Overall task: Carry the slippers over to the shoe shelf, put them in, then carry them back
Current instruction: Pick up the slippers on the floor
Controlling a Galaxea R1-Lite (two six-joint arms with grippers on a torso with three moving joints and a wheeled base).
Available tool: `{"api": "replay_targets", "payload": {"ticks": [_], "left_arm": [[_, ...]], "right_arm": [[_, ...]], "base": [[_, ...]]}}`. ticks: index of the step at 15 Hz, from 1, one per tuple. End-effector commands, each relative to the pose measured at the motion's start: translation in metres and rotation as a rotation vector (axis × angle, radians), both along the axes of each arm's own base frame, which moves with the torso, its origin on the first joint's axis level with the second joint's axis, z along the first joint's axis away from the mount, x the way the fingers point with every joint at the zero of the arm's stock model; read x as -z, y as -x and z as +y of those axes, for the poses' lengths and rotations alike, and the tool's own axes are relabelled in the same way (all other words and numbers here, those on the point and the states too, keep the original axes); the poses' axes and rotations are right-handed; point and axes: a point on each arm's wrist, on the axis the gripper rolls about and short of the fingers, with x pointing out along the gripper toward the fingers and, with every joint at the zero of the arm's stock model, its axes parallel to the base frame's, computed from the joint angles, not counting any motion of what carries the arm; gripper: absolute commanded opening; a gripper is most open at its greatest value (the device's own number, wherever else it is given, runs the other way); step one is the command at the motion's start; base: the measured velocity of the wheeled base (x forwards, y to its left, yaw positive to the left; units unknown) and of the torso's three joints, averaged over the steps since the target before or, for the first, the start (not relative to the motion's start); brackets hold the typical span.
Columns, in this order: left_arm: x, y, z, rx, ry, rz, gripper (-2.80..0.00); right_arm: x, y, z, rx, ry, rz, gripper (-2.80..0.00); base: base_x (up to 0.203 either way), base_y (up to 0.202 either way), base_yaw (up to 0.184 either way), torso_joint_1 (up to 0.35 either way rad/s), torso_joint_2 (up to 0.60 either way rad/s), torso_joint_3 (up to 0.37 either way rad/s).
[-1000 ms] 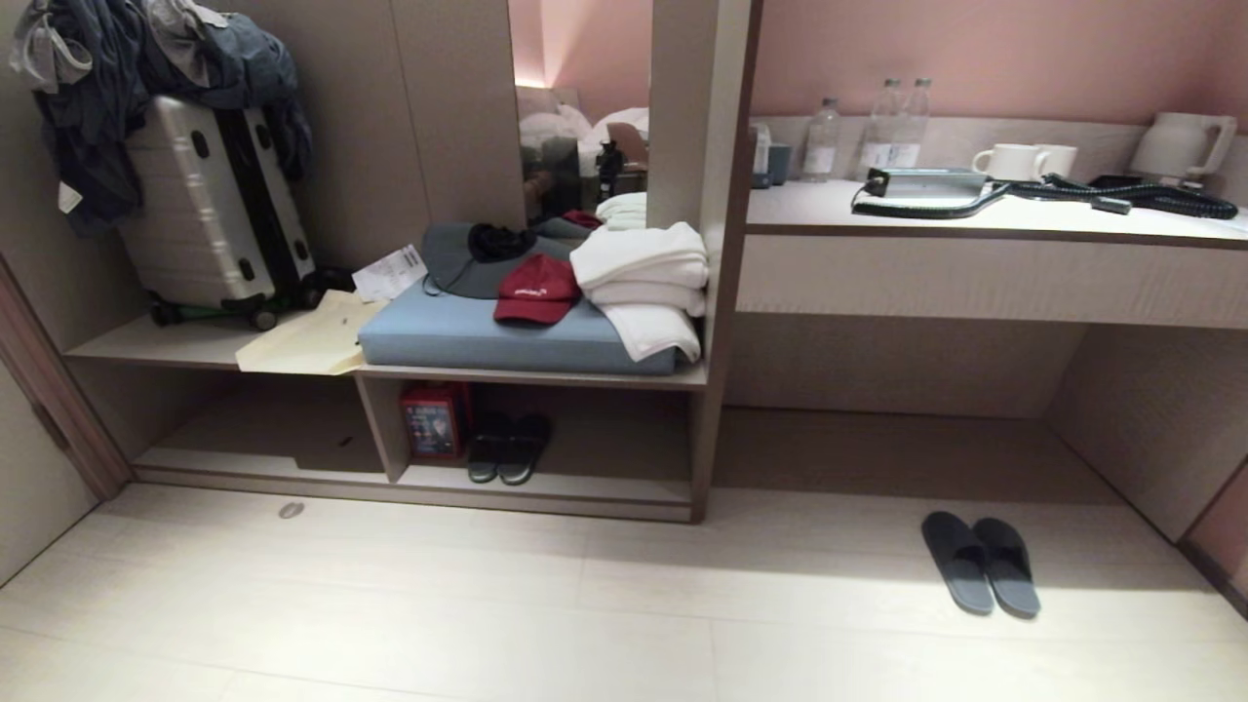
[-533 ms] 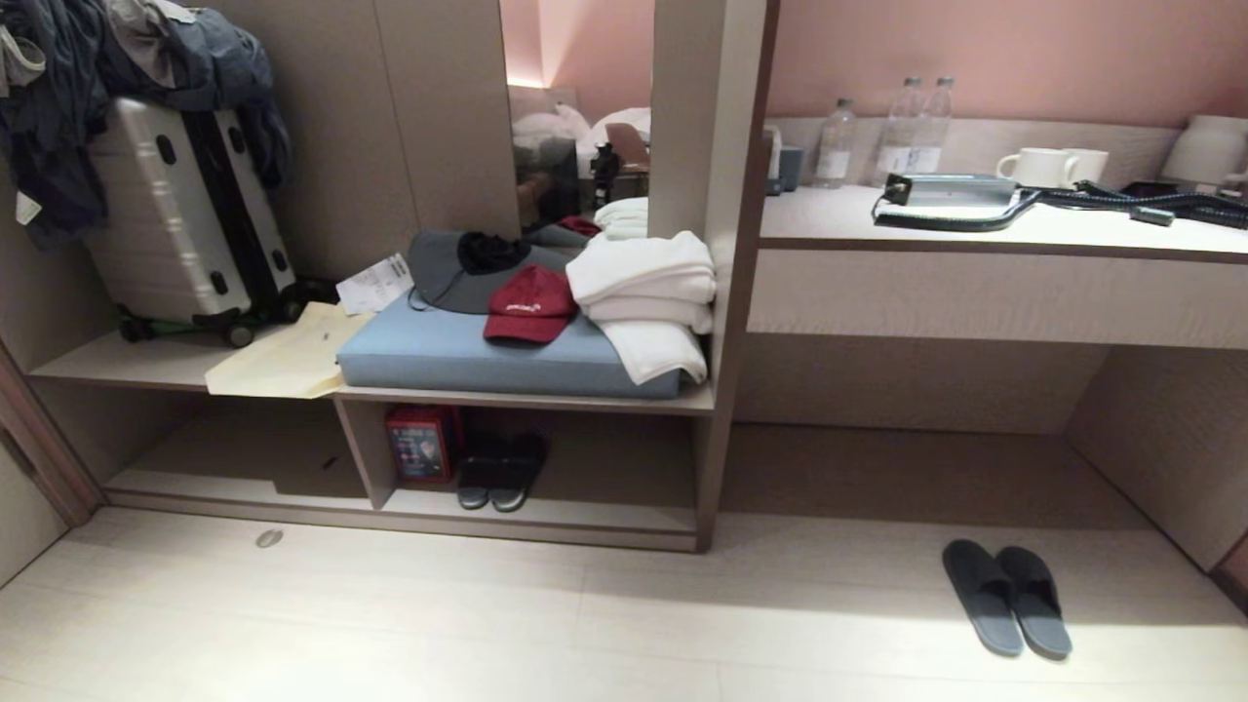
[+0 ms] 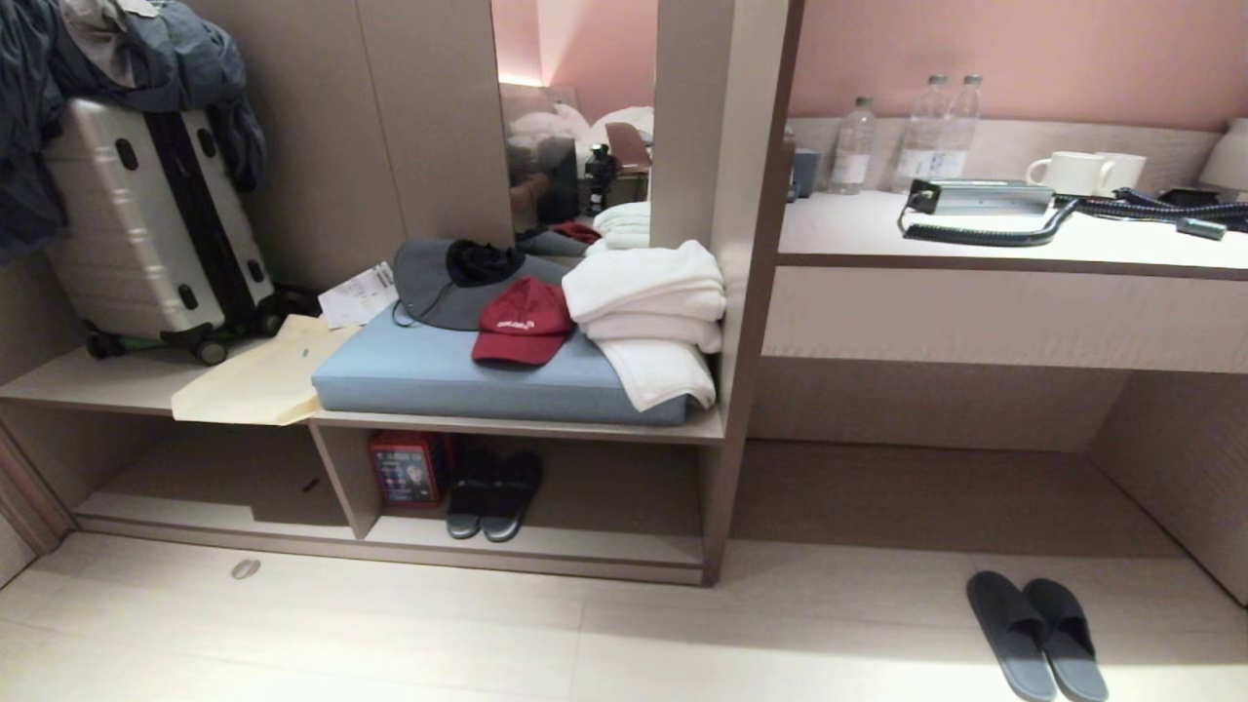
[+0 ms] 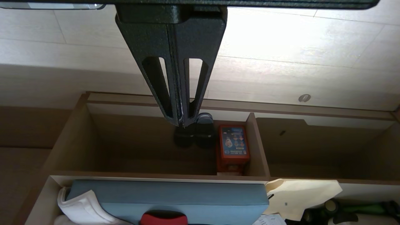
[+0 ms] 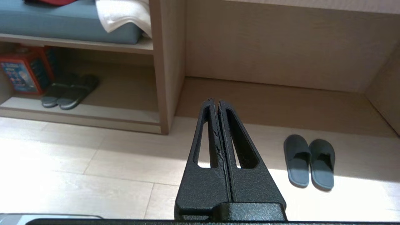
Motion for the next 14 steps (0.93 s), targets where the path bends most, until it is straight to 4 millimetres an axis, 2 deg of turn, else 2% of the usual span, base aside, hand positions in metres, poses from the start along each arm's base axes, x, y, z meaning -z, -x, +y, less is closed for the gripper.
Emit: {"api": "replay_targets", "payload": {"ticks": [1,7,14], "left_arm": [[0.0003,-0.0002,0.0,0.001,0.0,0.001,-2.8],[0.0004,-0.0002,0.0,-0.001,0.0,0.003,-2.8],[0.0003,-0.0003,0.0,-0.001,0.0,0.003,-2.8]], "right_arm": [[-0.0001,0.0001,0.0,0.0,0.001,-0.003,-2.8],[-0.0001,0.0001,0.0,0.0,0.001,-0.003,-2.8],[-0.0001,0.0001,0.0,0.0,0.001,-0.003,-2.8]], "base": [[0.0,0.0,0.0,0.0,0.0,0.0],[0.003,-0.022,0.004,0.0,0.0,0.001],[0.0,-0.187,0.003,0.004,0.0,0.003]]}}
